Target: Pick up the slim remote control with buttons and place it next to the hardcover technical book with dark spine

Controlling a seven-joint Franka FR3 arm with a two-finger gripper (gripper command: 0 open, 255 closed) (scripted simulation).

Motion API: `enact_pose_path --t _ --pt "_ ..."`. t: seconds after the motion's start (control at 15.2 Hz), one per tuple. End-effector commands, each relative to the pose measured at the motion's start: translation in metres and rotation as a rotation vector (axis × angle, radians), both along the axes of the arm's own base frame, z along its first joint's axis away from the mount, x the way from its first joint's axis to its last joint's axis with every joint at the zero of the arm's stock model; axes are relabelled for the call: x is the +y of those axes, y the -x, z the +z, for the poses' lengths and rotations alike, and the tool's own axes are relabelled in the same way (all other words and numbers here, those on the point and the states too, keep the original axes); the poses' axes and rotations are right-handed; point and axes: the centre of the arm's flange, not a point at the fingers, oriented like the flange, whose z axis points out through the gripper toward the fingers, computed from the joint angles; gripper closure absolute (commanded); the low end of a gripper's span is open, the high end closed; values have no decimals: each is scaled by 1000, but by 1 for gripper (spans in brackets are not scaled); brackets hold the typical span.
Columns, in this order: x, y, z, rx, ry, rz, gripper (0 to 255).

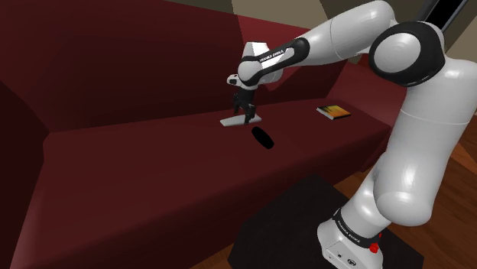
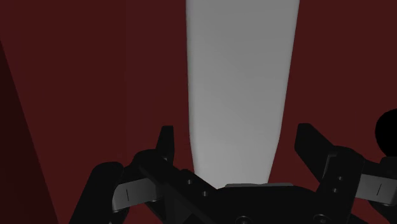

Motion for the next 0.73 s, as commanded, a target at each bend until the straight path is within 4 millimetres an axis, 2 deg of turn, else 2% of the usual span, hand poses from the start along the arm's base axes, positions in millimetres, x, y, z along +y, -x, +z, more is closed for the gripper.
enact_pose_path --t 0.0,0.46,0.53,0.66 --pt "-1 1 -6 0 0 0 0" --pt "-1 1 -6 0 0 0 0" --pt "-1 1 -6 0 0 0 255" --pt "-1 1 -6 0 0 0 255"
